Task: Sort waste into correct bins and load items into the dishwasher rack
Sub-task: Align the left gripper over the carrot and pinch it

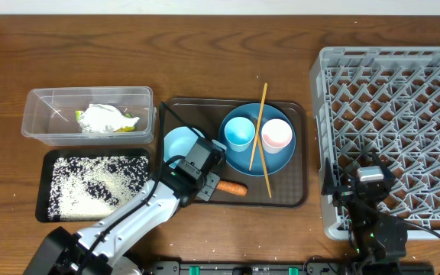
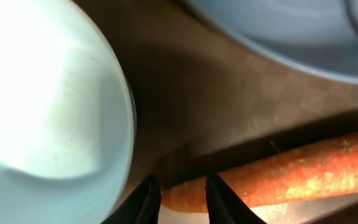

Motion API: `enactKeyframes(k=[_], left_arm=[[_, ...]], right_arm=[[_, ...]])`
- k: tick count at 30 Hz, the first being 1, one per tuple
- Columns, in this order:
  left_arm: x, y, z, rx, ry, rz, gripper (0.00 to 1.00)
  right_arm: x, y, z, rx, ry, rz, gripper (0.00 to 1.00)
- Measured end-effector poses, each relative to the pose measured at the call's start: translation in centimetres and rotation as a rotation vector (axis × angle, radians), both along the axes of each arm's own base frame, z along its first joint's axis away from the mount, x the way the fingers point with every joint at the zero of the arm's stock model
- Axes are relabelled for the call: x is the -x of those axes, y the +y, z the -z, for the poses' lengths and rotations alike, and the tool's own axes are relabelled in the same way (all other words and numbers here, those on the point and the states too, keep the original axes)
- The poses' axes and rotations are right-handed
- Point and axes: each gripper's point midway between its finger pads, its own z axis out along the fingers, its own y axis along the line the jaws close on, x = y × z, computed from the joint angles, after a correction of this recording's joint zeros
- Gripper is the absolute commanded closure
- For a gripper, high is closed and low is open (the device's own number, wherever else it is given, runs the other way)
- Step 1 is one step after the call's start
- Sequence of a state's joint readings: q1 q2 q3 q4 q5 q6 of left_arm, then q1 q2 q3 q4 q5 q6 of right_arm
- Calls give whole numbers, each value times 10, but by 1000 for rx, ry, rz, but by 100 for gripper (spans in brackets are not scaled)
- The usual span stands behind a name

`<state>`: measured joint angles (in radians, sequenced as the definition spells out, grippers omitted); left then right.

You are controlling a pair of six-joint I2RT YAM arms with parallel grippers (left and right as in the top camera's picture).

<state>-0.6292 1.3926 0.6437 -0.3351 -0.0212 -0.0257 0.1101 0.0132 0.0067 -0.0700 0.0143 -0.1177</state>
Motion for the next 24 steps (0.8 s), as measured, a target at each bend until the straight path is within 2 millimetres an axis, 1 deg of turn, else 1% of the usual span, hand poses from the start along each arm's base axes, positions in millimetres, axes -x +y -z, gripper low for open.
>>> enactKeyframes(k=[2, 3, 6, 8, 14, 17, 22, 23, 24], left_arm=[[1, 0, 0, 1, 4, 1, 71], [1, 0, 0, 2, 5, 2, 66], [2, -1, 0, 6, 9, 5, 62], [2, -1, 1, 8, 11, 6, 58], [1, -2, 0, 11, 7, 5, 57], [1, -2, 3, 6, 14, 5, 57], [-7, -6, 9, 10, 2, 0, 57], [-9, -7, 10, 8, 5, -2, 57], [-8, -6, 13, 4, 12, -2, 62]], right_arm=[[0, 0, 0, 0, 0, 0, 1], [0, 0, 0, 0, 0, 0, 1], [0, 0, 0, 0, 0, 0, 1], [0, 0, 0, 0, 0, 0, 1], [0, 0, 0, 0, 0, 0, 1], [0, 0, 0, 0, 0, 0, 1], [0, 0, 0, 0, 0, 0, 1], [0, 0, 0, 0, 0, 0, 1], [0, 0, 0, 0, 0, 0, 1]])
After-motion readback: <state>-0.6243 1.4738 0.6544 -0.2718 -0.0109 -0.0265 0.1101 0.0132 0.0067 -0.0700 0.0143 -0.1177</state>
